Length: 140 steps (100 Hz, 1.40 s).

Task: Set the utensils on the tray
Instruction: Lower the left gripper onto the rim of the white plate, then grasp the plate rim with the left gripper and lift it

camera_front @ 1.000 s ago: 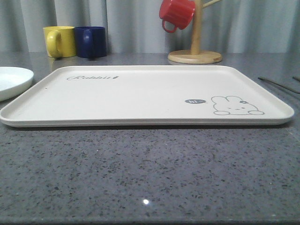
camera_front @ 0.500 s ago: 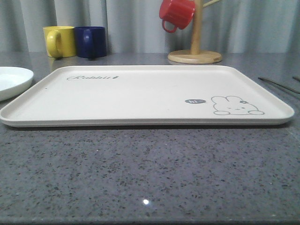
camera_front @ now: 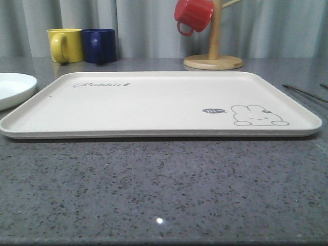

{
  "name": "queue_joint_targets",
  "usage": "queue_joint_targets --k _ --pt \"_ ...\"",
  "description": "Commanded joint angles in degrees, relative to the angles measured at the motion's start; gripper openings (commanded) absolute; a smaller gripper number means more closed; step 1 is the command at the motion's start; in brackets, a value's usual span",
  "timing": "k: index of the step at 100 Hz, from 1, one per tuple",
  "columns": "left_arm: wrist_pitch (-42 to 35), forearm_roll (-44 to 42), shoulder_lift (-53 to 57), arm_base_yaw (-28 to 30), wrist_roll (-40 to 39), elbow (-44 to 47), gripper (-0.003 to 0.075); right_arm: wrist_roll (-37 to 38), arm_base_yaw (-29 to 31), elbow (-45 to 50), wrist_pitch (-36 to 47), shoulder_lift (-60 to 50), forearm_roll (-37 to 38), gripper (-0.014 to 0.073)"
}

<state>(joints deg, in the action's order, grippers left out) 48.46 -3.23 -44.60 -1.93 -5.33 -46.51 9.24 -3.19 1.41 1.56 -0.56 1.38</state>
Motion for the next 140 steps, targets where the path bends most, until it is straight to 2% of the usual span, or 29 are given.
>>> queue_joint_targets --k 1,21,55,70,85,133,140 --pt "-3.2 0.3 0.0 0.0 -0.1 -2.0 0.0534 -0.4 0.4 0.1 5.0 -0.8 0.0 -0.0068" --pt "-2.8 -0.4 -5.3 0.7 -1.4 -3.7 0.0534 -0.4 0.4 0.1 5.0 -0.8 0.0 -0.0068" --pt "-1.9 0.4 -24.2 8.6 -1.4 -14.7 0.0534 -0.4 0.4 0.1 5.0 -0.8 0.0 -0.0068" --pt "-1.8 2.8 -31.4 11.6 1.3 -20.2 0.0534 -0.4 0.4 0.1 5.0 -0.8 0.0 -0.0068" --pt "-1.1 9.4 -37.9 14.6 6.8 -23.8 0.0534 -0.4 0.4 0.1 5.0 -0.8 0.0 -0.0068" --pt "-2.6 11.0 -48.0 15.1 8.4 -24.2 0.0533 -0.4 0.4 0.1 5.0 -0.8 0.0 -0.0068" --pt "-2.3 11.0 -48.6 15.1 8.4 -24.2 0.0513 -0.4 0.4 0.1 5.0 -0.8 0.0 -0.0068"
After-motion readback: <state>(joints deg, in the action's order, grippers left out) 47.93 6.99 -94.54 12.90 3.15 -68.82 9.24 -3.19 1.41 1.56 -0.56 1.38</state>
